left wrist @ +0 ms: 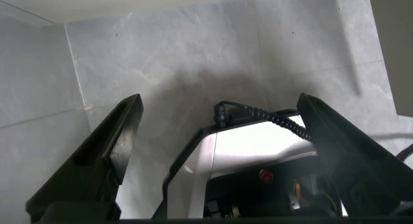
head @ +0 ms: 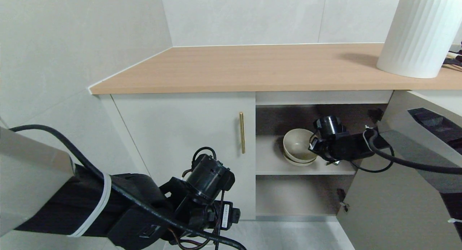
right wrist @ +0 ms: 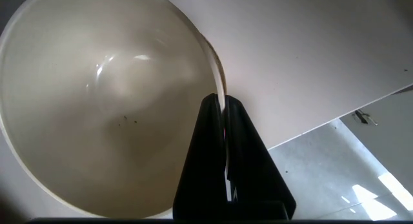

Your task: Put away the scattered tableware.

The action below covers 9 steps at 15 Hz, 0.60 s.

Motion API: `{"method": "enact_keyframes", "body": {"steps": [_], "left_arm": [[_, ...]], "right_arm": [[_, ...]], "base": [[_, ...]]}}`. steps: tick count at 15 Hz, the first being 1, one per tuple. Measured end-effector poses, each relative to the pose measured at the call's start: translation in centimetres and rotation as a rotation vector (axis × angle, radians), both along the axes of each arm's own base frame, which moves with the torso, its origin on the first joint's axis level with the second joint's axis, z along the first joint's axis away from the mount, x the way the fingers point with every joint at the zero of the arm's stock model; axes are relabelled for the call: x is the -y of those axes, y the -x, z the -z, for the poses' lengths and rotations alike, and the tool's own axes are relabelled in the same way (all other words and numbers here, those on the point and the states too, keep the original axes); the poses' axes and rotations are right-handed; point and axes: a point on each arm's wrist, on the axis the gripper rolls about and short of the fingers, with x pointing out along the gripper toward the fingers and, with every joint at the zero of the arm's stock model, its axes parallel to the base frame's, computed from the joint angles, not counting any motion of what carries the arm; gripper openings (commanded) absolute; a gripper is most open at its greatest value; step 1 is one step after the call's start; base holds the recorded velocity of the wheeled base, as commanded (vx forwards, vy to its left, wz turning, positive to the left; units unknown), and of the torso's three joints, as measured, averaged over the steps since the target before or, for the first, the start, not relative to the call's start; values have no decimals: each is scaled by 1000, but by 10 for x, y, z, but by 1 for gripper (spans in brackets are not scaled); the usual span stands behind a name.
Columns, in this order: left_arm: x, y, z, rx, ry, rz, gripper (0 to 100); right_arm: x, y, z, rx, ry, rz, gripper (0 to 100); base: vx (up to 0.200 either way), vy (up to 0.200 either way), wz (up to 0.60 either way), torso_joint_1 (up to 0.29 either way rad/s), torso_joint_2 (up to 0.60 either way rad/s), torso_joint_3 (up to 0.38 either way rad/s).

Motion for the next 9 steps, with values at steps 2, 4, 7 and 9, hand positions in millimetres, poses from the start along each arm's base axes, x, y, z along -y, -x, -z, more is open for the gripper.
{"method": "enact_keyframes", "body": {"steps": [2, 4, 7, 9], "left_arm": [[0, 0, 0, 1, 1, 0, 100], [0, 0, 0, 1, 1, 0, 100], [0, 0, 0, 0, 1, 0, 100], [0, 0, 0, 0, 0, 0, 100]], "right_arm": [[0, 0, 1, -2, 1, 1, 0], [0, -1, 3, -3, 2, 2, 0], [3, -3, 4, 0, 10, 18, 0], [4, -4, 4, 1, 13, 23, 100]], "base": [[0, 0, 0, 0, 0, 0], [0, 0, 0, 0, 0, 0], [0, 0, 0, 0, 0, 0], [0, 0, 0, 0, 0, 0]]}}
